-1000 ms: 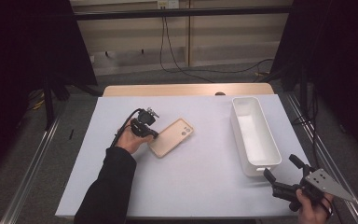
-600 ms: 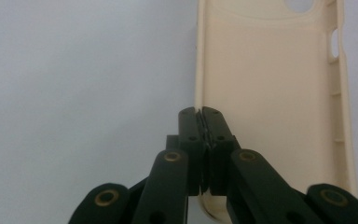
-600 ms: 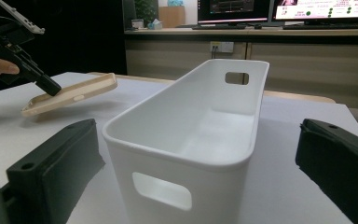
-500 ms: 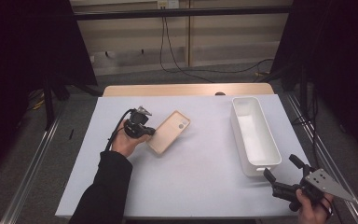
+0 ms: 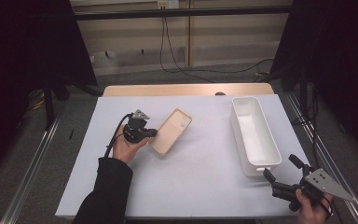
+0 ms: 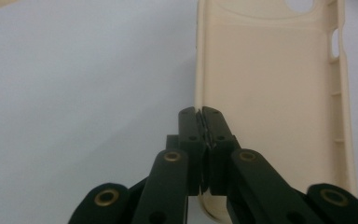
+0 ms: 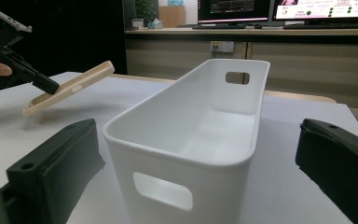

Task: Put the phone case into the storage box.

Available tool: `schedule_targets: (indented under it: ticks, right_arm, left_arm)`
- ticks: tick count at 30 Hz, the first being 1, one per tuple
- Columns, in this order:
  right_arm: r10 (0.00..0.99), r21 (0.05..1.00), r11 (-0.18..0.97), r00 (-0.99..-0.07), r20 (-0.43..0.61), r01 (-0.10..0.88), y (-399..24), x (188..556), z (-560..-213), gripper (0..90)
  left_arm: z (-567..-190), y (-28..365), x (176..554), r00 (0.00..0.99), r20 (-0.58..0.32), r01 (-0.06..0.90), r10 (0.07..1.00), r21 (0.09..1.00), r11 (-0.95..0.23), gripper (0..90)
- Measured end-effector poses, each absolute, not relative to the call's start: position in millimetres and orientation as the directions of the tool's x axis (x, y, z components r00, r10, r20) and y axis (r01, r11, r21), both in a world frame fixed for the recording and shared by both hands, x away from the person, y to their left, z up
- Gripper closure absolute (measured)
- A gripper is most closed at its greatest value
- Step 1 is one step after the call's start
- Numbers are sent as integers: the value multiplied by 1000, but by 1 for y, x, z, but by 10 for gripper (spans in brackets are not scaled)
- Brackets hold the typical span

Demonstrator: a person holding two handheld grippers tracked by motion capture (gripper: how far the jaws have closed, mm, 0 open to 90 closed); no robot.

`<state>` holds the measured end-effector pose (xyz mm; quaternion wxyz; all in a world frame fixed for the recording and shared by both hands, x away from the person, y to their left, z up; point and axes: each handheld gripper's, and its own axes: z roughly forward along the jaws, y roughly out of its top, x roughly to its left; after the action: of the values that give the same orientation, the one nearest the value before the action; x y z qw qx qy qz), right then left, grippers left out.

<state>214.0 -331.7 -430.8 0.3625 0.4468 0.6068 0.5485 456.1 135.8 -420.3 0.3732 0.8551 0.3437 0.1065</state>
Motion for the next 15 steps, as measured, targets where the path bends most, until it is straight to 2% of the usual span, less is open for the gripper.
schedule_targets:
  ticks: [15]
  right_arm:
    - [940, 989, -2, -337, 51, 145, -332, 214, -431, 0]
  left_arm:
    - [-422, 141, 435, 693, -75, 471, 717, 800, -372, 880]
